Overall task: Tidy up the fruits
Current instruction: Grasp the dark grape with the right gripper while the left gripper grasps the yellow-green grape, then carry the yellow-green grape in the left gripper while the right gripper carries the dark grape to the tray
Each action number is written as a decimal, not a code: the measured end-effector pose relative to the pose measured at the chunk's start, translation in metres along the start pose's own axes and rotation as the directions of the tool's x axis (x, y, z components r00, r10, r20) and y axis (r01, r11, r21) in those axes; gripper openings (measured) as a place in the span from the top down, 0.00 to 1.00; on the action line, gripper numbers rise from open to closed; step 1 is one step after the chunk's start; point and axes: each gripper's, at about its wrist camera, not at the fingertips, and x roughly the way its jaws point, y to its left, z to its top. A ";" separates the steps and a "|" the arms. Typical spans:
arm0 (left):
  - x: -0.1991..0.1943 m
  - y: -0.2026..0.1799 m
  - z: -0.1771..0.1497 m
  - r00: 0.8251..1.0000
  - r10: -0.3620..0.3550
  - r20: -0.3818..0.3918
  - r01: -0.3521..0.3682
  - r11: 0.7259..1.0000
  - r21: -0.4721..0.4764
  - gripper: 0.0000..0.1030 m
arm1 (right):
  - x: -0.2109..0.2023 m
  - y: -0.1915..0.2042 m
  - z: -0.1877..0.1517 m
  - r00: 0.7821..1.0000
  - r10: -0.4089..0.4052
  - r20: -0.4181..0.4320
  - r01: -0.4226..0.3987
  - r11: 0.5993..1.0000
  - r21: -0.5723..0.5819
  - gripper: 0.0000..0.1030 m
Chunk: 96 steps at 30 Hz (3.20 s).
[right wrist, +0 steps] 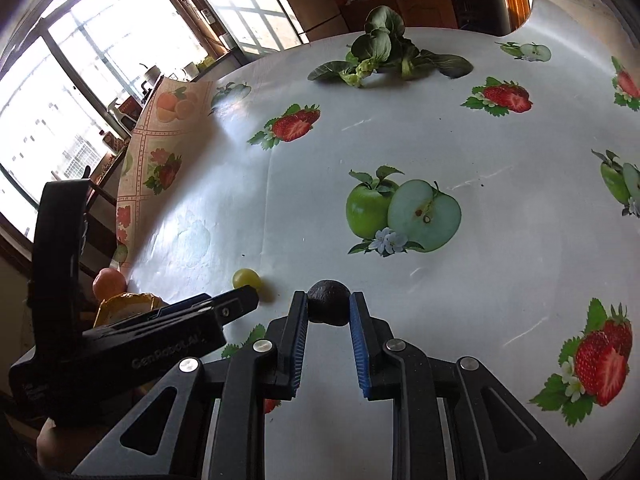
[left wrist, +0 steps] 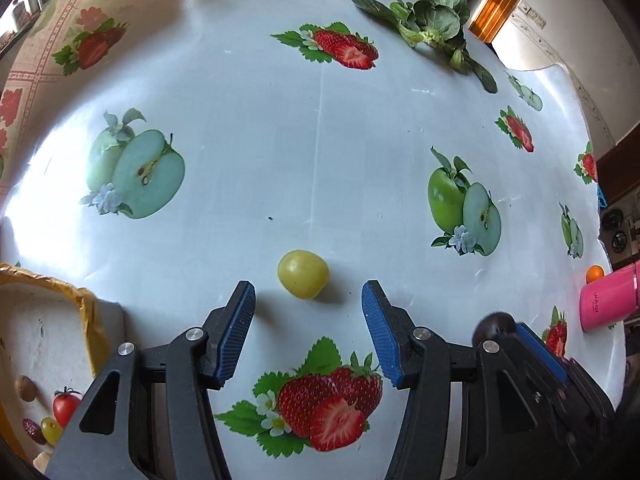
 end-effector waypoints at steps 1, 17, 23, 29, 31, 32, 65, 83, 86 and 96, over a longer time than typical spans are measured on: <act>0.000 -0.004 0.001 1.000 0.014 0.019 -0.014 1.000 0.022 0.57 | -0.005 -0.002 -0.002 1.000 0.002 -0.001 -0.002 1.000 0.004 0.80; -0.067 0.004 -0.055 0.997 0.033 0.075 -0.034 0.999 0.024 0.78 | -0.064 0.006 -0.038 0.999 0.028 0.021 -0.027 0.999 -0.040 0.80; -0.100 0.010 -0.085 0.996 0.025 0.090 -0.024 1.000 -0.007 0.78 | -0.083 0.018 -0.057 0.999 0.034 0.018 -0.032 0.997 -0.070 0.80; -0.123 0.016 -0.110 0.994 0.034 0.105 -0.033 0.999 -0.019 0.78 | -0.097 0.037 -0.079 0.999 0.042 0.009 -0.041 0.992 -0.117 0.80; -0.131 0.022 -0.117 0.993 0.042 0.112 -0.040 0.999 -0.023 0.78 | -0.102 0.045 -0.087 0.999 0.050 0.006 -0.049 0.990 -0.135 0.80; -0.135 0.025 -0.121 0.992 0.048 0.117 -0.046 0.999 -0.024 0.78 | -0.103 0.049 -0.091 0.999 0.053 0.003 -0.052 0.988 -0.144 0.80; -0.182 0.108 -0.183 0.974 0.169 0.153 -0.151 0.980 -0.127 0.78 | -0.098 0.152 -0.177 0.981 0.145 -0.126 -0.182 0.914 -0.364 0.80; -0.173 0.135 -0.170 0.966 0.211 0.149 -0.190 0.971 -0.143 0.78 | -0.082 0.167 -0.162 0.979 0.166 -0.122 -0.200 0.909 -0.367 0.80; -0.170 0.140 -0.166 0.966 0.214 0.147 -0.192 0.970 -0.147 0.78 | -0.078 0.170 -0.151 0.979 0.171 -0.111 -0.200 0.911 -0.361 0.80; -0.162 0.159 -0.143 0.964 0.217 0.154 -0.190 0.966 -0.175 0.78 | -0.054 0.188 -0.110 0.979 0.186 -0.081 -0.203 0.918 -0.342 0.80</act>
